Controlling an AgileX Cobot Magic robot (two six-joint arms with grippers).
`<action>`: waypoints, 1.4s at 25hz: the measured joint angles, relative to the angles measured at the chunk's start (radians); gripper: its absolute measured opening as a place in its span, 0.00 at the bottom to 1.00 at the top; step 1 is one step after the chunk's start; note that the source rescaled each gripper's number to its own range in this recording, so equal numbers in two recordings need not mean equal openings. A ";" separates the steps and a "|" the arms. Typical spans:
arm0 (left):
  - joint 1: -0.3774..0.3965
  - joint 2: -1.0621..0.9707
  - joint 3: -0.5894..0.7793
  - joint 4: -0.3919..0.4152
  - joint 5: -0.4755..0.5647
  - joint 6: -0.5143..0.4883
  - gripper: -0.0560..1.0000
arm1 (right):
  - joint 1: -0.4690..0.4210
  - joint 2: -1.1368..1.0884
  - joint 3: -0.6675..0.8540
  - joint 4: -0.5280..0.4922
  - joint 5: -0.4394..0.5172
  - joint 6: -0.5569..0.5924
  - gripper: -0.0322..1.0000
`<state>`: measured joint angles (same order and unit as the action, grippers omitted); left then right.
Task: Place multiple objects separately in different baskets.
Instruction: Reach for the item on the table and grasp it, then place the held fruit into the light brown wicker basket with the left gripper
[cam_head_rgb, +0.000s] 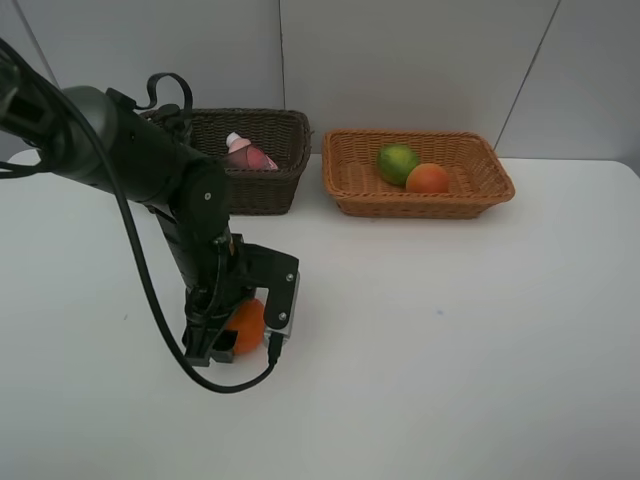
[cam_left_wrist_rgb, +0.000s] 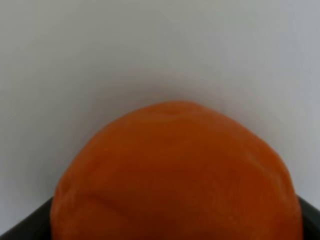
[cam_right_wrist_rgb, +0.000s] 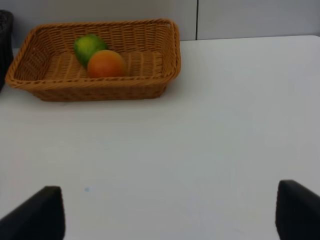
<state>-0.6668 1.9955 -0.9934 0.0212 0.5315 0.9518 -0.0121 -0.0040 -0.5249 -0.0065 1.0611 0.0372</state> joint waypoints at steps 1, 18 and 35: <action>0.000 0.000 0.000 0.000 0.000 0.000 0.90 | 0.000 0.000 0.000 0.000 0.000 0.000 0.80; 0.000 0.002 -0.139 0.000 0.084 -0.370 0.90 | 0.000 0.000 0.000 0.000 0.000 0.000 0.80; 0.000 0.163 -0.834 0.003 0.285 -1.189 0.90 | 0.000 0.000 0.000 0.000 0.000 0.000 0.80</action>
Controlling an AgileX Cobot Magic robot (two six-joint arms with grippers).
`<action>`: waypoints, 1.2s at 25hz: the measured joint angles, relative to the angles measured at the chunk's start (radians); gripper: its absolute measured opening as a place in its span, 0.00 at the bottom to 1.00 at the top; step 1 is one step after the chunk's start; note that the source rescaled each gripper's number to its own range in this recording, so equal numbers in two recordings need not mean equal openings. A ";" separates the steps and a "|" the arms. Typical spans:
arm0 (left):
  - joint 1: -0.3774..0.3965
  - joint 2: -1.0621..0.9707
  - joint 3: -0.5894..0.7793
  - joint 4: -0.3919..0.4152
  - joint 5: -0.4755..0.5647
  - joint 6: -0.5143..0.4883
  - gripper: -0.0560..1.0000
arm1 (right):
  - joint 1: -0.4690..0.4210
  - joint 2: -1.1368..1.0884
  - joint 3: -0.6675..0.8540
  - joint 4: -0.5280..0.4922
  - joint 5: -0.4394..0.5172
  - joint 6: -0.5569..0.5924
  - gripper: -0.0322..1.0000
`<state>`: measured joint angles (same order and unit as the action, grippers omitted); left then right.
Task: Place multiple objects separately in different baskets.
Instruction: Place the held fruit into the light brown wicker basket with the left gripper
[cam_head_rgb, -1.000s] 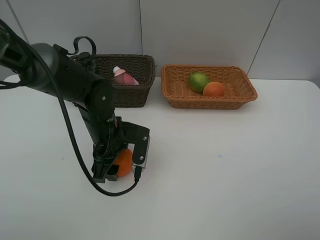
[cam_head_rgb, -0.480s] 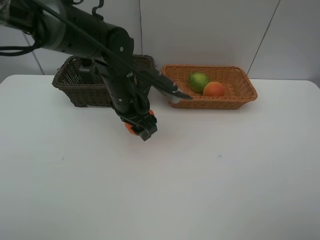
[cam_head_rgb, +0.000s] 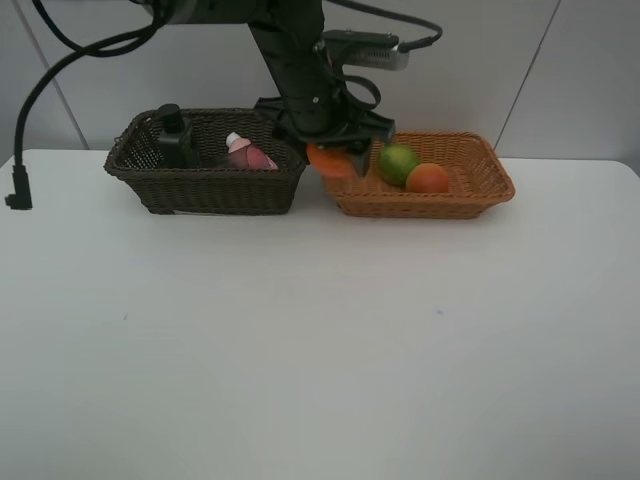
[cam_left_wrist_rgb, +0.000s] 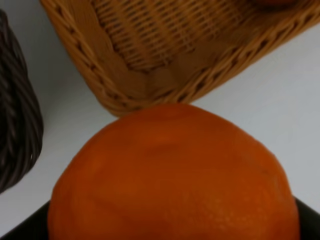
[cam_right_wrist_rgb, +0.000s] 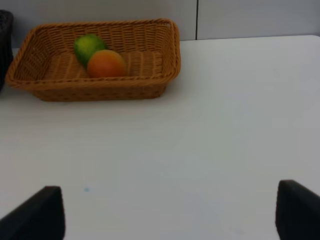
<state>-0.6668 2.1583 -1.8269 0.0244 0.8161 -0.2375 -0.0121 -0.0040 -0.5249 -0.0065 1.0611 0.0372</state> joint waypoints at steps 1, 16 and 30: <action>0.000 0.027 -0.039 0.000 0.005 -0.007 0.90 | 0.000 0.000 0.000 0.000 0.000 0.000 0.80; 0.000 0.267 -0.241 0.019 -0.297 0.018 0.90 | 0.000 0.000 0.000 0.000 0.000 0.000 0.80; 0.000 0.355 -0.240 0.005 -0.376 0.032 0.90 | 0.000 0.000 0.000 -0.001 0.000 0.000 0.80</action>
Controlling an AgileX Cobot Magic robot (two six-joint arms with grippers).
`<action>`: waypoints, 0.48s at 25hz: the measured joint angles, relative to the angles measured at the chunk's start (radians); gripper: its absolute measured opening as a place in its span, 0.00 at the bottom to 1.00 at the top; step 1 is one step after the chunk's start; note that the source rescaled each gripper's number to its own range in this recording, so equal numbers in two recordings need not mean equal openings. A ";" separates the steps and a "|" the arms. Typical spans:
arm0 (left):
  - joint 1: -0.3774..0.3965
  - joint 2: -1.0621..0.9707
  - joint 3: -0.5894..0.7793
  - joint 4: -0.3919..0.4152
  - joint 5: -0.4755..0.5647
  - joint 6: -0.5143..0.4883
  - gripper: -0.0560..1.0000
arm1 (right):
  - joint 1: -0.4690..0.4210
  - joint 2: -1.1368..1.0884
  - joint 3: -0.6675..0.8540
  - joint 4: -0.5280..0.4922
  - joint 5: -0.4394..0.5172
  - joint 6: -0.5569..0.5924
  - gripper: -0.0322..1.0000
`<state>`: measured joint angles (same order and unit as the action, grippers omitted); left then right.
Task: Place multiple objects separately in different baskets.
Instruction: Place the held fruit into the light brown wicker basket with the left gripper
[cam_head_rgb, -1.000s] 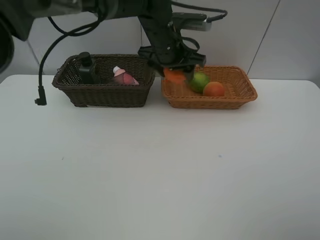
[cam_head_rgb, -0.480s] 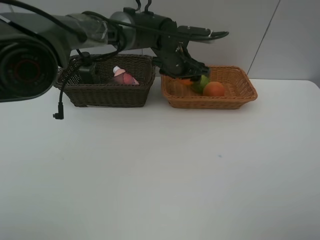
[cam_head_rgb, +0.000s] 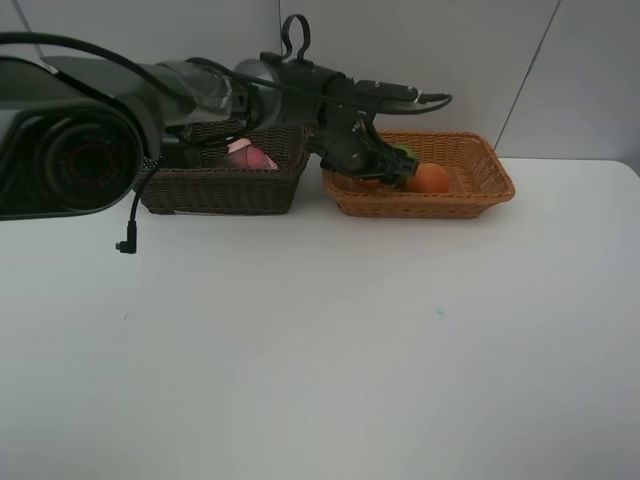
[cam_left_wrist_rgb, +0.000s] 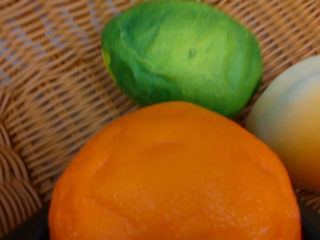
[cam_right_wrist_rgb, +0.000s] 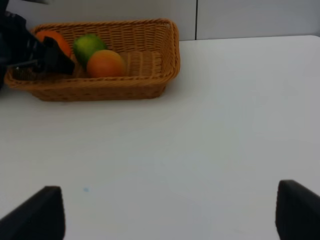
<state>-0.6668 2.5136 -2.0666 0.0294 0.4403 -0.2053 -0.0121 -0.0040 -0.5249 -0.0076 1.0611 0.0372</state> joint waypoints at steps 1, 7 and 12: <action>0.000 0.000 0.000 -0.002 0.003 0.001 0.90 | 0.000 0.000 0.000 0.000 0.000 0.000 0.80; 0.000 0.000 0.000 -0.007 0.019 0.004 0.90 | 0.000 0.000 0.000 -0.002 0.000 0.000 0.80; 0.000 -0.011 -0.001 -0.010 0.049 0.007 0.90 | 0.000 0.000 0.000 -0.002 0.000 0.000 0.80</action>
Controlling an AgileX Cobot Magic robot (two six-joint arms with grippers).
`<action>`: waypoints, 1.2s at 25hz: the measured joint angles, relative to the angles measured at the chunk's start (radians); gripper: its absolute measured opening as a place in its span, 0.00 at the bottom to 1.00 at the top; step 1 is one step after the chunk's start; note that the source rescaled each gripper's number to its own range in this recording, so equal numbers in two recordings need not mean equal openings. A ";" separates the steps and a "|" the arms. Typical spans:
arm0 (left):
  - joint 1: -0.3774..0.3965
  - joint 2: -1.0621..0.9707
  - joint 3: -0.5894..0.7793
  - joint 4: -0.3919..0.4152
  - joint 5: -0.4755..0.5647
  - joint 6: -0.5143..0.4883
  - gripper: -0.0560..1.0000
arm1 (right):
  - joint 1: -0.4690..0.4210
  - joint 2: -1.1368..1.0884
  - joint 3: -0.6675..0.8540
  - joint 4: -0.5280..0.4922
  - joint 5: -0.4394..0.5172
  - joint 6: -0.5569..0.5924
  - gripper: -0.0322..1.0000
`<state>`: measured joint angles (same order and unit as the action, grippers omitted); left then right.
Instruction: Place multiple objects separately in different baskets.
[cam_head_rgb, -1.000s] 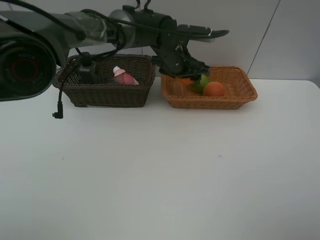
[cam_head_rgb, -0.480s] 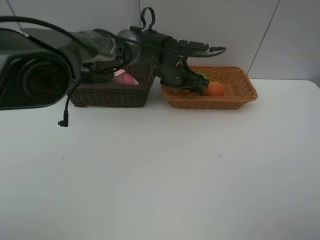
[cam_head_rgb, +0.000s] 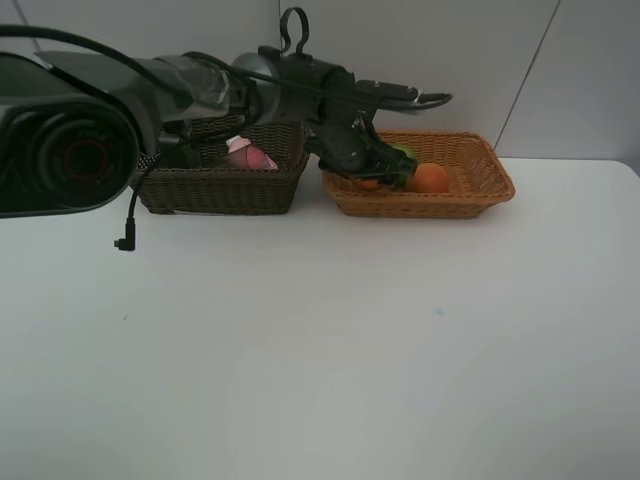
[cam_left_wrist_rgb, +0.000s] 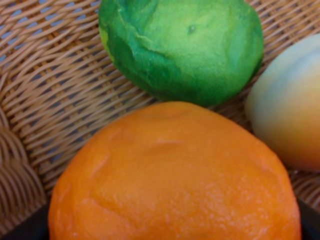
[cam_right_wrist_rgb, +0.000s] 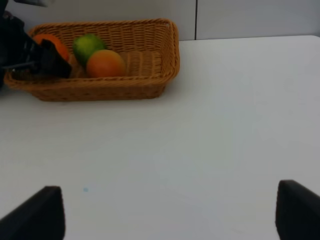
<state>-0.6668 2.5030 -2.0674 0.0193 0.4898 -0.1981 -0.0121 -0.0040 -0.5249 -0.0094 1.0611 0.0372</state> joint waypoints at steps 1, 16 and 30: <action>0.000 -0.004 -0.002 0.000 0.013 0.000 0.90 | 0.000 0.000 0.000 0.000 0.000 0.000 0.80; 0.000 -0.127 -0.010 0.039 0.118 0.003 0.94 | 0.000 0.000 0.000 0.001 0.000 0.000 0.80; 0.029 -0.143 -0.011 0.028 0.114 0.003 0.94 | 0.000 0.000 0.000 0.001 0.000 0.000 0.80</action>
<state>-0.6379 2.3598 -2.0780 0.0470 0.6038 -0.1950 -0.0121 -0.0040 -0.5249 -0.0085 1.0611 0.0372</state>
